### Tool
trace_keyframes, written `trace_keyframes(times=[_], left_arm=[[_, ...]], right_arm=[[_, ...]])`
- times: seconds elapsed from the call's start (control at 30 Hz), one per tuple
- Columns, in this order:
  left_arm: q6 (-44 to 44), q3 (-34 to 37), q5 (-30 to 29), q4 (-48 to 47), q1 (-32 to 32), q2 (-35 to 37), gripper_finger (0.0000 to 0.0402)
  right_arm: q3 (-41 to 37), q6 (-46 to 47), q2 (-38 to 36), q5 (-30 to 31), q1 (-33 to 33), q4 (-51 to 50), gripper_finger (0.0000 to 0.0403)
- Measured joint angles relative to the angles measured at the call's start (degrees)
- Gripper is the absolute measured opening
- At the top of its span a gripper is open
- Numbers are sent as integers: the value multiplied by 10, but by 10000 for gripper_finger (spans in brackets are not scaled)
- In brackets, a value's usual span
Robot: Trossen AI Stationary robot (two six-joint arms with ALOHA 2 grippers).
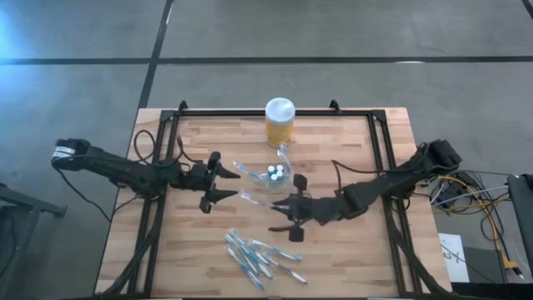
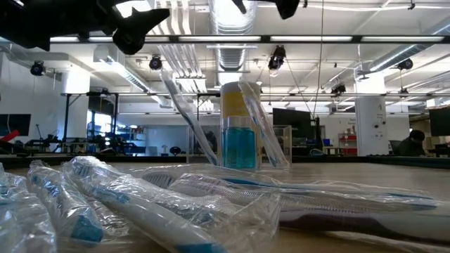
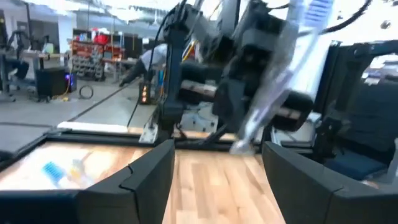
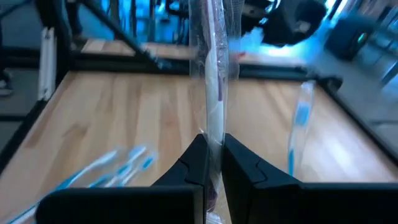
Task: Pick & Place toothbrushing station
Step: Put the purple toothbrush into the transparent organizer
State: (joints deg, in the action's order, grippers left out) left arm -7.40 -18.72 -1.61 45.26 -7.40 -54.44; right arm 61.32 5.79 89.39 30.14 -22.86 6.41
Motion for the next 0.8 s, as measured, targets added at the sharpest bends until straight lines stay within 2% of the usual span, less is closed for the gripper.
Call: trace_keyframes(times=[0.1,0.2,0.57,0.8], left_arm=[[0,-3,9,17,0,-9,259],[2,-15,13,18,-2,-19,268],[49,-104,15,18,-3,-85,277],[53,-138,-8,17,-3,-126,277]], right_arm=[[-25,-28,3,1,19,91,19],[-46,-33,5,1,37,129,19],[-55,-41,9,-18,64,148,19],[-56,-46,9,-18,63,158,20]])
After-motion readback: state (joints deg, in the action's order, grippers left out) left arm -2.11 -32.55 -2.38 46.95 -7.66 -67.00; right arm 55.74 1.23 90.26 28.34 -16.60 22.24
